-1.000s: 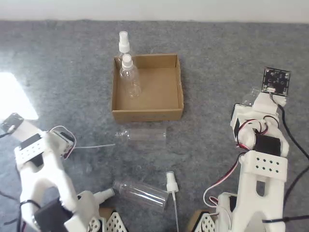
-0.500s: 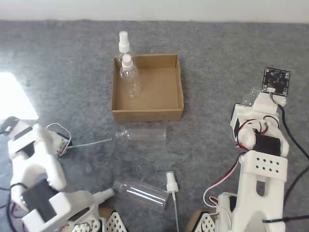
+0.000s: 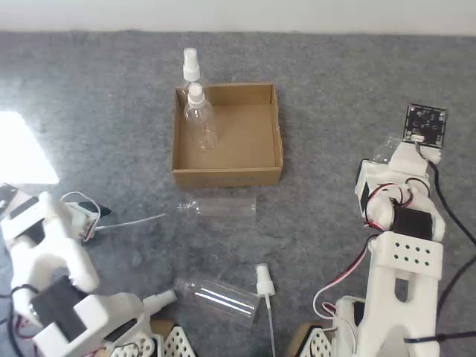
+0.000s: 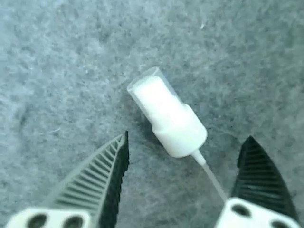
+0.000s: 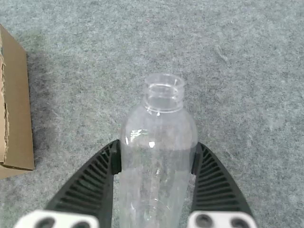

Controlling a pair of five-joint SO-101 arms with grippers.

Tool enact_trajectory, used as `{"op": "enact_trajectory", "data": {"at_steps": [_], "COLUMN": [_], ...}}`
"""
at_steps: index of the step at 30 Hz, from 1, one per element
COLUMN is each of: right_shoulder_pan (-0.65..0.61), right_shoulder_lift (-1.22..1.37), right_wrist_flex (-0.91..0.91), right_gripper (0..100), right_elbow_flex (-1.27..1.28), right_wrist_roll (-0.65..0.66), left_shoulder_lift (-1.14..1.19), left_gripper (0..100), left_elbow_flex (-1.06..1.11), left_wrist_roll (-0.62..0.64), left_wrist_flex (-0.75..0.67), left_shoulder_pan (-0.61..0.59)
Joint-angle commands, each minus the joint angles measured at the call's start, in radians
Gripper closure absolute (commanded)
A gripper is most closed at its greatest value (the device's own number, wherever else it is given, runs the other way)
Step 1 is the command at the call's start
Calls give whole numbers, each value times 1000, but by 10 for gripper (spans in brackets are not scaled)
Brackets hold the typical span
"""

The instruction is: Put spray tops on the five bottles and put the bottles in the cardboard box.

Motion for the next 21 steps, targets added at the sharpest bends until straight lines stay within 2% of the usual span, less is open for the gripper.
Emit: {"op": "enact_trajectory", "data": {"at_steps": [1,6,12,16,21], "right_shoulder_pan": [4,4,4,4,4], "right_shoulder_lift": [-31,-31,-31,-31,-31], "right_wrist_flex": [-22,-22,-22,-22,-22], "right_gripper": [915,915,915,915,915], "right_elbow_flex": [-15,-15,-15,-15,-15], "right_wrist_roll": [-2,-2,-2,-2,-2], "left_shoulder_lift": [-2,3,9,11,11], "left_gripper": [639,640,641,716,802], "left_elbow_flex": [-65,-79,-70,-61,-35], "left_wrist_roll": [43,66,69,83,35], "left_wrist_flex": [11,6,-26,-75,-140], "left_shoulder_pan": [-11,-66,-72,-97,-94]}}
